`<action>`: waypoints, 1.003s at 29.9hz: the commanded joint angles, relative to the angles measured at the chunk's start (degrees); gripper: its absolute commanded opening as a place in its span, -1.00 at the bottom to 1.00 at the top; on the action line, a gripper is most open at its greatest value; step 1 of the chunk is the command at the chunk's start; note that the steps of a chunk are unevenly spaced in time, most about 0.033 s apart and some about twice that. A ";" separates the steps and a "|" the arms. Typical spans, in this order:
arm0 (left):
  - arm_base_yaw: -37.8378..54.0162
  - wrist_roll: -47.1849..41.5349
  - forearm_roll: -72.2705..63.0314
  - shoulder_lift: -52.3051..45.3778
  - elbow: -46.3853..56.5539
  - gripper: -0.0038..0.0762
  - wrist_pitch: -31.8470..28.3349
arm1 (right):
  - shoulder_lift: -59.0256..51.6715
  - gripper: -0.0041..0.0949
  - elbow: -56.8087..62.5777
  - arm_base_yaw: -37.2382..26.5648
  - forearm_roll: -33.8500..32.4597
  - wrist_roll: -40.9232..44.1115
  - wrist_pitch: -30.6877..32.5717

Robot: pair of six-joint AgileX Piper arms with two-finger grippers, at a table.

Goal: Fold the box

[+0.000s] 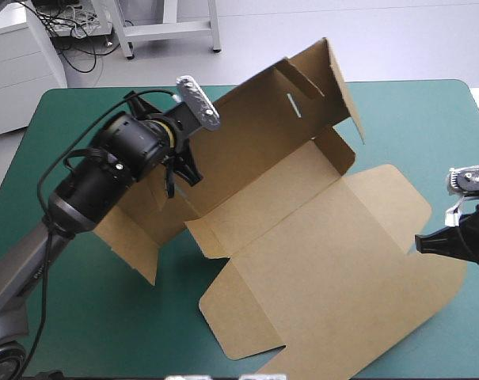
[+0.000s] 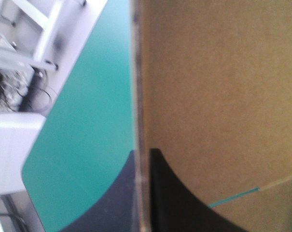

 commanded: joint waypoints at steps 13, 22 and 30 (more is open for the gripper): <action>-11.16 -13.11 28.64 -1.57 16.81 -0.98 -16.29 | -0.51 -0.96 -2.43 -0.39 1.83 0.80 0.20; -13.58 -15.79 36.17 -5.51 24.51 -0.98 -21.52 | -0.51 -0.96 -2.43 -0.39 1.84 0.80 0.20; -13.68 -19.17 40.89 -8.54 32.67 -0.98 -24.52 | -0.51 -0.96 -2.43 -0.39 1.84 1.81 0.08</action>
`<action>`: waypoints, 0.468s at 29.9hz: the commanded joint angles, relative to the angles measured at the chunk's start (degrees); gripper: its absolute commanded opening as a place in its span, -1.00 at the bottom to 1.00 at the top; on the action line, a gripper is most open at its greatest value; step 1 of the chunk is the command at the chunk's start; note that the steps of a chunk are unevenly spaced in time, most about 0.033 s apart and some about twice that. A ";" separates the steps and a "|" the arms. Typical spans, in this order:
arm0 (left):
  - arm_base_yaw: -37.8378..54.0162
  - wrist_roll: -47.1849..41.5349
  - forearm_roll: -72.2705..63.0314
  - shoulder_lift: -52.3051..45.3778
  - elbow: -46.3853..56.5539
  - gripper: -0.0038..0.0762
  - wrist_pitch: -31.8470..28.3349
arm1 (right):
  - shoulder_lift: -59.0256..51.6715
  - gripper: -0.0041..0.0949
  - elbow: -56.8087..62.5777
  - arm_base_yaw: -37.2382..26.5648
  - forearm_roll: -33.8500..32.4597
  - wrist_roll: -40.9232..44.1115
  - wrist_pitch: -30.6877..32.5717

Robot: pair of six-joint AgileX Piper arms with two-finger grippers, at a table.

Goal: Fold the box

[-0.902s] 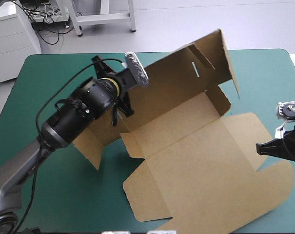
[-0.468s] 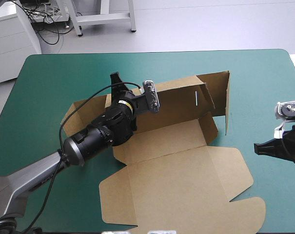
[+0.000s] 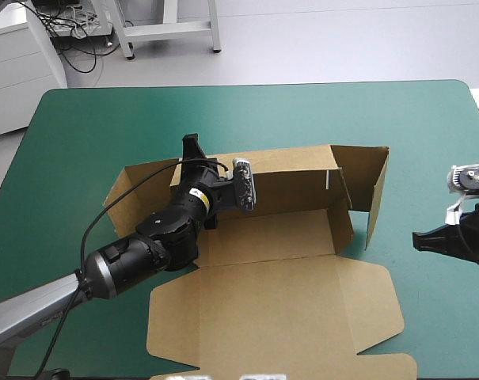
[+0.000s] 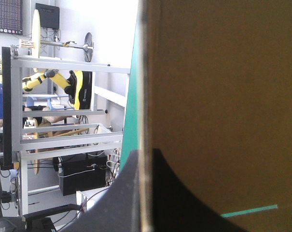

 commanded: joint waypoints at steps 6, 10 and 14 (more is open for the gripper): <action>-0.34 -3.46 4.56 -3.40 5.37 -0.98 -4.15 | -0.29 -0.96 -1.86 -0.39 -0.14 0.13 -0.12; -0.34 -5.17 3.32 -3.40 6.12 -0.98 -5.02 | -0.29 -0.96 -1.86 -0.39 -0.14 0.13 -0.69; -0.34 -5.79 2.68 -3.40 6.12 -0.98 -4.83 | -0.16 -0.96 -2.15 -0.39 2.12 -1.38 -0.91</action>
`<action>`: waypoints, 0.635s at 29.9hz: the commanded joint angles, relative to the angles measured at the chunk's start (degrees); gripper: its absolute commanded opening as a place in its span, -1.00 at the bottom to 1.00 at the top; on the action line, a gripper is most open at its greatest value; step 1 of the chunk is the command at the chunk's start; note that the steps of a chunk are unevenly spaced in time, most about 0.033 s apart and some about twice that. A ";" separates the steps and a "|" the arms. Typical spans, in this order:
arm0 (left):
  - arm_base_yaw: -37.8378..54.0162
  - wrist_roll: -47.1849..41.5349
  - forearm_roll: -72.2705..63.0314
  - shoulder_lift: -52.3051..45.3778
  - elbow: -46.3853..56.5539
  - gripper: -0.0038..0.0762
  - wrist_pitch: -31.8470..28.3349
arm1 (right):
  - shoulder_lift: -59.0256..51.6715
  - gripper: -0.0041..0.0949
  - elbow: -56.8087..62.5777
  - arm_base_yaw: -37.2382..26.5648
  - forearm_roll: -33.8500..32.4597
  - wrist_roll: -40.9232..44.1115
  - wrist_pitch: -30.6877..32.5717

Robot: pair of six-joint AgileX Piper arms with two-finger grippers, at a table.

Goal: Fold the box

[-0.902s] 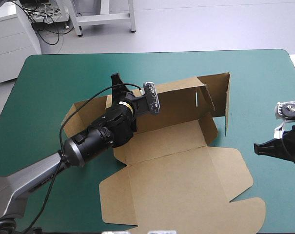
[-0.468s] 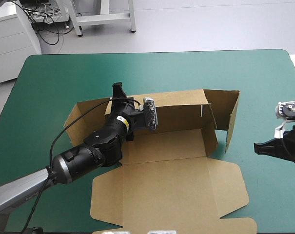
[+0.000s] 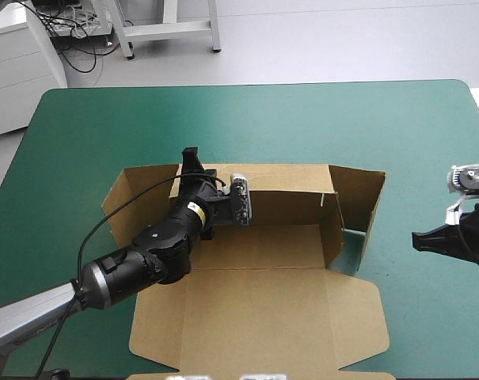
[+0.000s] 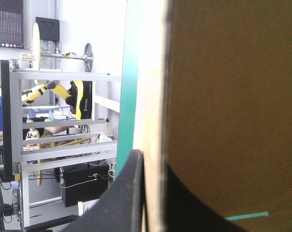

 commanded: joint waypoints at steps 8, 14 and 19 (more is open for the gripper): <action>-0.34 -1.82 -4.28 -1.69 -0.83 -0.98 -1.08 | 3.11 -0.71 -9.93 -0.39 7.33 -3.90 0.20; -0.34 -1.82 -4.28 -1.69 -0.83 -0.98 -0.98 | 7.78 -0.15 -18.07 -0.39 7.09 -4.33 0.20; -0.34 -1.82 -4.28 -1.69 -0.83 -0.98 -1.09 | 12.03 0.57 -21.80 -0.39 7.54 -4.33 -0.70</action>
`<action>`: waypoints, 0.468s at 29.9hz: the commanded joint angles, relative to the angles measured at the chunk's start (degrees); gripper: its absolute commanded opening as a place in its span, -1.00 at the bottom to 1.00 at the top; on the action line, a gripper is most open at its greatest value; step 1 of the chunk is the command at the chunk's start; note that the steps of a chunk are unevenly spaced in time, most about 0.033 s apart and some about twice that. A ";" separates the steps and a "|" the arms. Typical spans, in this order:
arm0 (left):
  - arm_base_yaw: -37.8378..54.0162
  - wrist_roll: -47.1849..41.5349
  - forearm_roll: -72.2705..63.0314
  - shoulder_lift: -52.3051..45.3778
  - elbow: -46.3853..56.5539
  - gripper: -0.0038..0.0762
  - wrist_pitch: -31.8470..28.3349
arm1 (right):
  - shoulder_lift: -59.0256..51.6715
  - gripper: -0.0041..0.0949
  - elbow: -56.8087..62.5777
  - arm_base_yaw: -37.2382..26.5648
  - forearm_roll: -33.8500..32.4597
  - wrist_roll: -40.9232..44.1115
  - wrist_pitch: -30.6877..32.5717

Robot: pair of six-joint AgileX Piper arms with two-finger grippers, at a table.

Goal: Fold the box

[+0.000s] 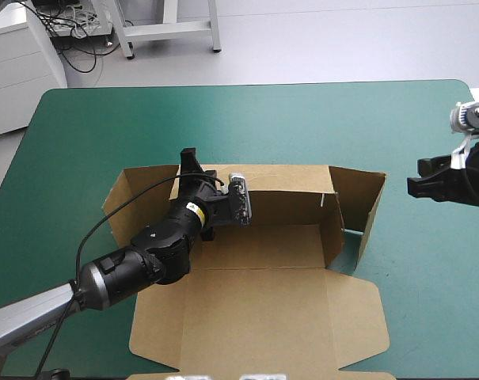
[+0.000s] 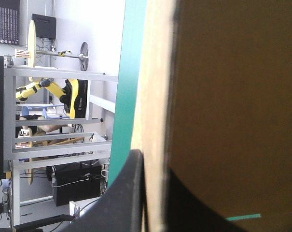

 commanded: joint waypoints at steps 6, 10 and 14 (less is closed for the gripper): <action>-0.34 -1.43 -1.54 -1.43 -0.88 -0.98 -0.91 | 8.59 0.73 -3.37 -0.39 0.94 -0.05 -1.22; -0.34 -1.43 -1.54 -1.43 -0.88 -0.98 -0.91 | 13.97 0.73 -3.45 -0.39 2.31 0.76 -1.38; -0.34 -1.43 -1.54 -1.43 -0.88 -0.98 -0.91 | 19.44 0.73 -3.45 -0.39 6.19 0.86 -1.47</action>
